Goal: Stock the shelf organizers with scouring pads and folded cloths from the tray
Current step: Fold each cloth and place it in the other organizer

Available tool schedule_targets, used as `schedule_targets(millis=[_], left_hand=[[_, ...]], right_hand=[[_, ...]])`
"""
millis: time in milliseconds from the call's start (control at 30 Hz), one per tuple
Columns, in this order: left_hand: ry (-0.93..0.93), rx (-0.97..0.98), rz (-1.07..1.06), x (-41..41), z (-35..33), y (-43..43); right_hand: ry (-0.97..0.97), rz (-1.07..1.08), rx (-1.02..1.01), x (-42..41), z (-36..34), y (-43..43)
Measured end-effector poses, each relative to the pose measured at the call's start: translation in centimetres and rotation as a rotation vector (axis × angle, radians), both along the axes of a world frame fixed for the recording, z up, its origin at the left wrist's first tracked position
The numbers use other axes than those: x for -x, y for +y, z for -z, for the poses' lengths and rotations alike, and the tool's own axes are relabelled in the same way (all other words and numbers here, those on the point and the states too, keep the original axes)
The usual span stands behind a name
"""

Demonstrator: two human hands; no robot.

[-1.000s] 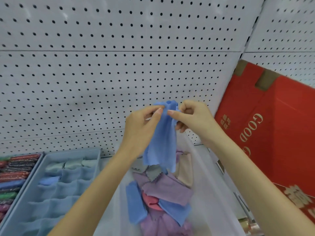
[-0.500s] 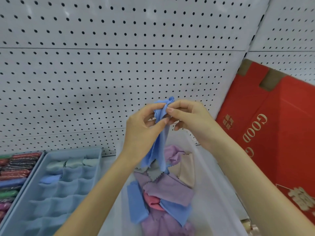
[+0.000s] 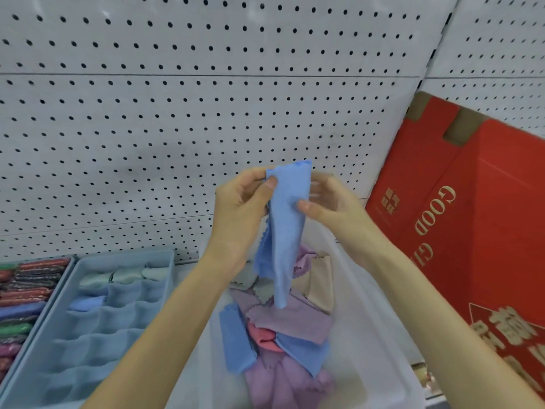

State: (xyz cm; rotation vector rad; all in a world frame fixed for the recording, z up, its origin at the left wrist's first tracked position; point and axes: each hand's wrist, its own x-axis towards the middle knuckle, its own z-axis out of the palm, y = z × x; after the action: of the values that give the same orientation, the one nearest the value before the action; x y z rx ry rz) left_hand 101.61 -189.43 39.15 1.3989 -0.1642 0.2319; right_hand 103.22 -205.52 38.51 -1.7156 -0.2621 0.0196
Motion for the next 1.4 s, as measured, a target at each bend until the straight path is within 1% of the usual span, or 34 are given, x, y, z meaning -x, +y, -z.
schedule_targets(millis=[33,67,233,333,400,467,500,567,600,667,733,800,867,933,1033,1133,1200,1267,1333,1400], left_hand=[[0.016,0.033,0.028,0.1,-0.2,0.0],[0.031,0.066,0.051,0.2,-0.4,-0.1],[0.119,0.229,0.127,0.4,-1.4,-0.3],[0.158,0.314,0.141,0.4,-1.9,-0.3],[0.172,0.367,0.148,0.6,-2.2,-0.4],[0.176,0.382,0.150,0.7,-2.3,-0.6],[0.175,0.372,0.145,0.8,-2.4,-0.6],[0.156,0.330,0.122,0.7,-2.5,-0.5],[0.142,0.299,0.103,0.6,-2.5,-0.3],[0.122,0.242,0.064,0.5,-2.6,0.1],[0.115,0.212,0.050,0.4,-2.5,0.4],[0.113,0.200,0.045,0.5,-2.4,0.5],[0.112,0.218,0.043,0.6,-2.4,0.4],[0.120,0.255,0.051,0.6,-2.5,0.3],[0.158,0.319,0.052,0.7,-2.7,0.1],[0.206,0.353,0.010,0.5,-2.5,0.3],[0.246,0.302,-0.053,0.2,-2.2,0.5],[0.356,0.095,-0.115,0.1,-1.3,0.8],[0.532,-0.090,-0.057,0.6,0.4,1.2],[0.632,-0.169,0.047,1.8,2.7,1.4]], right_hand=[[0.064,-0.070,-0.018,0.2,0.8,0.4],[0.095,-0.090,-0.024,0.4,1.6,0.8],[-0.010,0.070,-0.107,1.4,3.1,2.9],[0.019,0.113,-0.121,2.1,3.4,3.8],[0.066,0.121,-0.184,2.6,4.0,4.3],[0.097,0.143,-0.273,3.2,4.8,4.8],[0.098,0.168,-0.273,3.3,5.2,4.9],[0.113,0.190,-0.196,3.6,5.9,4.8],[0.124,0.166,-0.137,3.7,6.2,4.5],[0.166,0.040,-0.064,3.9,6.4,4.0],[0.185,-0.076,-0.086,3.9,6.0,3.1],[0.165,-0.105,-0.129,3.9,4.8,2.5],[0.131,-0.086,-0.172,3.9,3.6,2.2],[0.124,-0.101,-0.151,4.0,3.0,2.2],[0.182,-0.184,-0.081,4.3,2.8,2.4],[0.217,-0.245,-0.069,4.4,2.5,2.4],[0.247,-0.235,-0.090,4.2,2.5,2.4],[0.274,-0.193,-0.128,4.0,2.6,2.5],[0.307,-0.149,-0.168,3.7,3.1,2.5],[0.349,-0.121,-0.182,3.3,4.3,2.4]])
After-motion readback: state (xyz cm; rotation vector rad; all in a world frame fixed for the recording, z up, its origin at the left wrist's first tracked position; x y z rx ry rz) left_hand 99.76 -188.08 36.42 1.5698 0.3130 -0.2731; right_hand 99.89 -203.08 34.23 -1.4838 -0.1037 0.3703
